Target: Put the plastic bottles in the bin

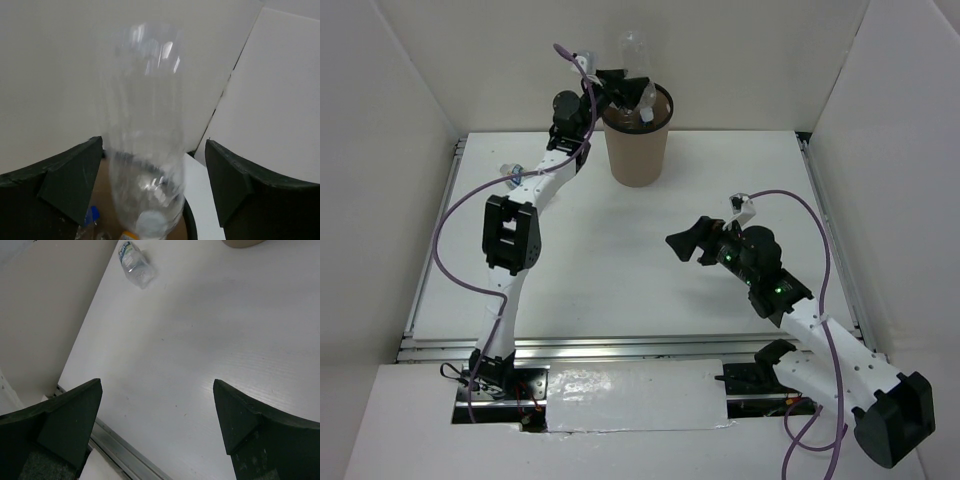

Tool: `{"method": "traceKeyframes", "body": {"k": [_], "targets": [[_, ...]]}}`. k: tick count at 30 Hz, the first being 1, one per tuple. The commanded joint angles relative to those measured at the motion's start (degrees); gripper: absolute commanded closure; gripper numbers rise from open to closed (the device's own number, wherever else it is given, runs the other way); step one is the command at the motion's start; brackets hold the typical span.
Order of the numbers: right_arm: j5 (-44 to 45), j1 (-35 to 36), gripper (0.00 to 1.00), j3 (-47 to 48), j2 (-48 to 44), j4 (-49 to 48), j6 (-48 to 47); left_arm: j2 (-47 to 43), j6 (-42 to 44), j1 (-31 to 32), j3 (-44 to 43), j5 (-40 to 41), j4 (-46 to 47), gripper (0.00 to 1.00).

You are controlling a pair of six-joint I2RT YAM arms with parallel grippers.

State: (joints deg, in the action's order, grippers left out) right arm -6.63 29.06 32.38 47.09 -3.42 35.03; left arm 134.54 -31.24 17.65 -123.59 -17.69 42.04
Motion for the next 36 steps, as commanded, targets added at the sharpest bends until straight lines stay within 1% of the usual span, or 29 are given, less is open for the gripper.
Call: {"method": "traceKeyframes", "body": {"k": [1,5,6,9,10,11,12,13,14,15,16,17,18,19,20,21,22,23,24,25,26,27,28,29,32,33,35,36], "targets": [[-0.57,0.47,0.01,2.34,0.37,-1.41,-0.84,-3.67,2.85,-0.25,0.28,-1.03,3.58,0.01],[-0.05,0.65,0.01,1.99,-0.24,-1.50,-0.84,-4.81,4.52,-0.16,0.28,0.11,-0.20,0.01],[0.04,0.74,0.01,1.98,-0.25,-1.59,-0.84,-5.51,5.13,-0.16,2.02,0.29,-0.64,0.01],[-0.48,0.65,0.01,2.42,-0.07,-1.15,-0.84,-12.43,7.94,0.10,8.26,2.83,-0.99,0.01],[-0.57,0.74,0.01,2.42,-0.24,-1.06,-0.84,-13.77,9.08,0.28,9.06,5.36,-3.69,0.01],[-0.49,0.82,0.01,2.25,-0.33,-1.15,-0.84,-15.26,12.05,0.72,10.46,6.78,-5.55,0.01],[-0.22,0.91,0.01,2.16,-0.51,-1.15,-0.84,-18.23,13.48,1.07,11.08,8.88,-7.48,0.00],[0.21,1.09,0.01,2.07,-0.77,-1.15,-0.84,-19.91,14.71,1.59,11.79,15.60,-11.85,0.01],[0.39,1.17,0.01,2.07,-0.77,-1.24,-0.84,-21.67,17.33,2.38,12.58,17.32,-13.64,0.01],[0.65,1.26,0.01,2.16,-0.77,-1.06,-0.75,-23.34,18.31,2.65,15.54,19.52,-14.52,0.01],[0.66,1.26,0.01,2.33,-0.77,-0.97,-0.92,-27.36,18.93,2.83,17.75,21.28,-14.71,0.01],[0.57,1.52,0.01,2.34,-0.60,-0.89,-0.92,-29.49,19.37,2.92,22.21,24.17,-14.19,0.01],[0.57,1.61,0.01,2.42,-0.60,-0.80,-0.92,-33.69,19.47,2.92,24.34,25.50,-14.01,0.01],[0.74,1.70,0.01,2.42,-0.60,-0.80,-1.01,-35.64,19.47,2.92,26.45,26.82,-14.09,0.01],[0.92,1.96,0.01,2.42,-0.68,-0.89,-1.10,-37.66,19.73,2.92,30.65,30.31,-13.83,0.01],[1.18,2.05,0.01,2.42,-0.77,-0.80,-1.19,-41.17,19.47,2.92,32.52,32.87,-13.74,0.01],[1.27,2.14,0.01,2.34,-0.69,-0.89,-1.19,-42.59,18.51,2.92,33.93,35.60,-14.79,0.01],[1.36,2.14,0.01,2.25,-0.60,-0.89,-1.36,-44.61,16.50,2.83,34.90,42.06,-19.06,0.01],[1.80,2.32,0.01,2.25,-0.51,-0.80,-1.36,-45.24,16.65,2.74,34.73,42.82,-22.15,0.01],[2.15,2.41,0.01,2.25,-0.42,-0.80,-1.36,-45.42,19.09,1.87,32.82,41.18,-26.01,0.01],[2.15,2.41,0.01,2.25,-0.33,-0.89,-1.36,-44.55,19.03,1.51,30.71,41.42,-35.09,0.01],[2.15,2.49,0.01,2.25,-0.07,-0.97,-1.45,-43.41,17.81,1.42,28.43,44.47,-40.06,0.01],[2.15,2.41,0.01,2.33,0.02,-0.89,-1.45,-42.18,14.75,1.16,25.79,47.81,-45.50,0.01],[1.89,2.49,0.01,2.42,0.28,-0.89,-1.45,-39.73,13.59,0.81,21.59,52.28,-53.39,0.01],[2.06,2.49,0.01,2.42,0.89,-0.97,-1.45,-36.03,8.93,-1.12,18.57,58.19,-61.78,0.01],[2.06,2.49,0.01,2.51,0.98,-0.89,-1.45,-35.32,4.74,-1.74,18.21,59.34,-63.56,0.01],[1.80,2.49,0.01,2.60,1.16,-0.97,-1.45,-33.74,-0.37,-3.05,18.29,60.75,-66.46,0.01],[1.63,2.58,0.01,2.60,1.25,-0.97,-1.36,-33.47,-4.05,-4.63,18.65,59.37,-67.61,0.01]]}}
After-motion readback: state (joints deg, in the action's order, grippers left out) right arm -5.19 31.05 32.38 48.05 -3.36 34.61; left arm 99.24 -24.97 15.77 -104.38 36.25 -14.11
